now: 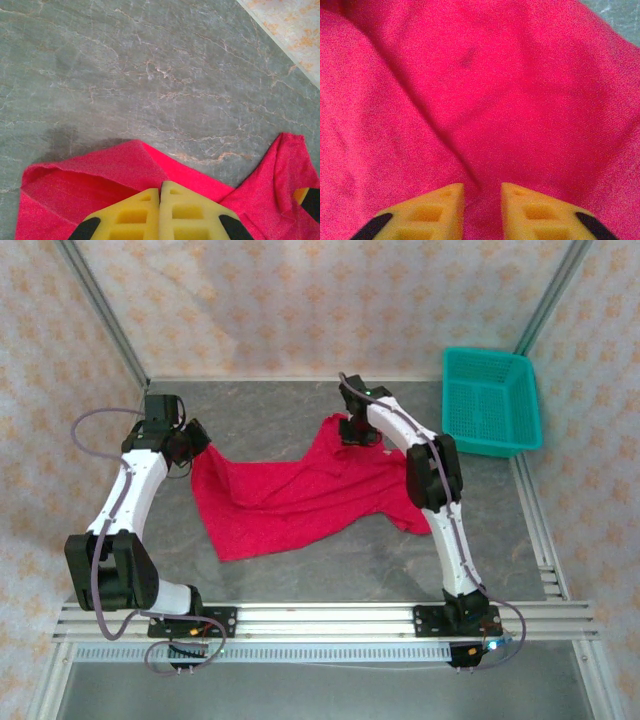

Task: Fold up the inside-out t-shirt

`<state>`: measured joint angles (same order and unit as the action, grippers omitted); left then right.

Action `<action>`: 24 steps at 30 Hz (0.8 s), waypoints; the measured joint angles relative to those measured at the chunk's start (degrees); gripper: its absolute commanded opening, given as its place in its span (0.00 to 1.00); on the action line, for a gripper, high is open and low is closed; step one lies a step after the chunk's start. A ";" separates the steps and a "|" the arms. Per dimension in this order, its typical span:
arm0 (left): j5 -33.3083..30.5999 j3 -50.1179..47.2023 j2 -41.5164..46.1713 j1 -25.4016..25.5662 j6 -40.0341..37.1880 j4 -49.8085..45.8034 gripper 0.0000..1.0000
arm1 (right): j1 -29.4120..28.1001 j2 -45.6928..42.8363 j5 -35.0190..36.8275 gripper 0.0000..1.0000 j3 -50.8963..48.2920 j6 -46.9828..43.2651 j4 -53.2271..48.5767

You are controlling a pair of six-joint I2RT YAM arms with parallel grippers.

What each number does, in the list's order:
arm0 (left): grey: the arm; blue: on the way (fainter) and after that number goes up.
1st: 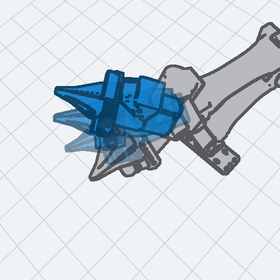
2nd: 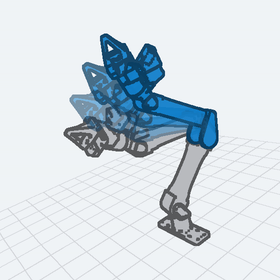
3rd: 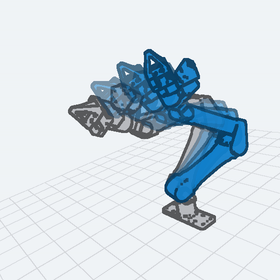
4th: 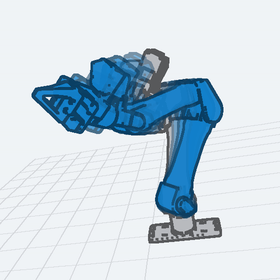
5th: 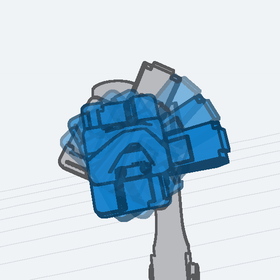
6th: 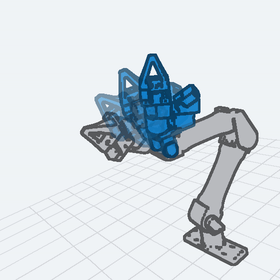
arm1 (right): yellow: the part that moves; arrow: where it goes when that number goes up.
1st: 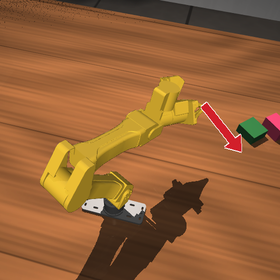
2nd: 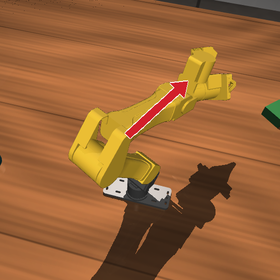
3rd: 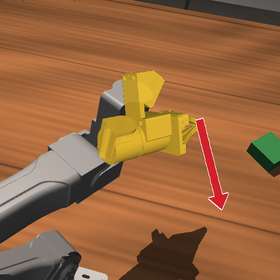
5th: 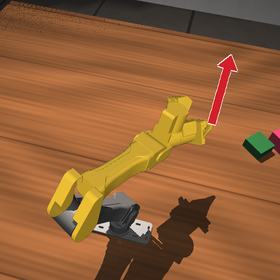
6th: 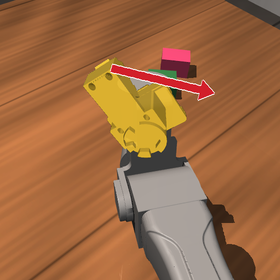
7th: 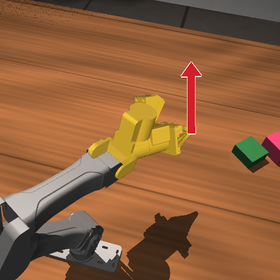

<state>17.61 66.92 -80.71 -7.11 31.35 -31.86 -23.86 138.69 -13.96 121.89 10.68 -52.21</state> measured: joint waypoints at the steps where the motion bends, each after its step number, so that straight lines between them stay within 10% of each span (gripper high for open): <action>1: 0.00 0.00 0.00 0.00 0.00 0.00 0.00 | 0.28 0.00 -0.24 0.34 -0.61 0.15 0.24; 24: 0.00 0.00 0.00 0.00 0.00 0.00 0.00 | 0.37 -0.31 -3.28 0.37 -2.21 3.21 2.80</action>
<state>17.61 66.92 -80.71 -7.11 31.35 -31.86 -23.49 138.39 -17.23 119.68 13.89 -49.41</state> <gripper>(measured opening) 0.064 0.373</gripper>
